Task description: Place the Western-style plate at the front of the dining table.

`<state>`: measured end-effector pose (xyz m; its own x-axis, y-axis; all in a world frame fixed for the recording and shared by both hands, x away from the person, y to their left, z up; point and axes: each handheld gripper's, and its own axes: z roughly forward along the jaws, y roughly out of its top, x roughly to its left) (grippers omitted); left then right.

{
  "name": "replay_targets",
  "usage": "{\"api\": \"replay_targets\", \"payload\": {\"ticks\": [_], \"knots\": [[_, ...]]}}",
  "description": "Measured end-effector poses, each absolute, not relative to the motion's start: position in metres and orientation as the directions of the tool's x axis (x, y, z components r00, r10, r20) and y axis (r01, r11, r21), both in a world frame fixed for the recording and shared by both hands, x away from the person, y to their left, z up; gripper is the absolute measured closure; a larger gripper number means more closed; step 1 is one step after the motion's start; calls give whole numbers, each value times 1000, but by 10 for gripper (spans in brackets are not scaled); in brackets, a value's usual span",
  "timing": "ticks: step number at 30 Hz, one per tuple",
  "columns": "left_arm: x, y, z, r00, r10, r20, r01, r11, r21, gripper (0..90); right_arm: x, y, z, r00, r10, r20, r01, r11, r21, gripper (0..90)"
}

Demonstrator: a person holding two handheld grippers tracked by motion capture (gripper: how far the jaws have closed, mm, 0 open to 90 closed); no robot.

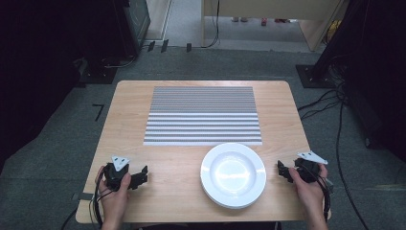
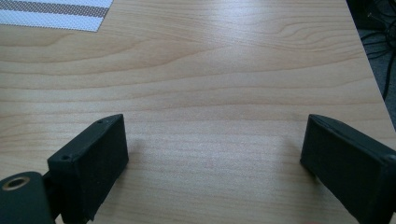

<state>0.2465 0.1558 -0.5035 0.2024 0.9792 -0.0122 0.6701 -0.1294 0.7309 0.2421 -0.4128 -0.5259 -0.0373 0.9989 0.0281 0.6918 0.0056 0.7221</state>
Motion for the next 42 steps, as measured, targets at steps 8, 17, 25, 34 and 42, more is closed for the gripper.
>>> {"api": "replay_targets", "payload": {"ticks": [8, 17, 25, 34, 42], "knots": [[253, 120, -488, 266, 964, -30, 651, -156, 743, 85, 242, -413, -526, -38, 999, 28, 692, 6, 722, 69], [262, 76, -480, 309, 946, -96, 636, -130, 761, 85, 242, -413, -526, -39, 999, 28, 692, 7, 722, 68], [262, 45, -483, 376, 921, -101, 617, -168, 769, 85, 242, -413, -526, -39, 999, 29, 692, 6, 722, 68], [255, 36, -484, 422, 895, -143, 607, -162, 778, 85, 244, -411, -521, 6, 999, 54, 723, -42, 690, 72], [249, 28, -483, 460, 875, -152, 595, -177, 784, 85, 239, -400, -509, -8, 998, 62, 685, -40, 727, 76]]}}
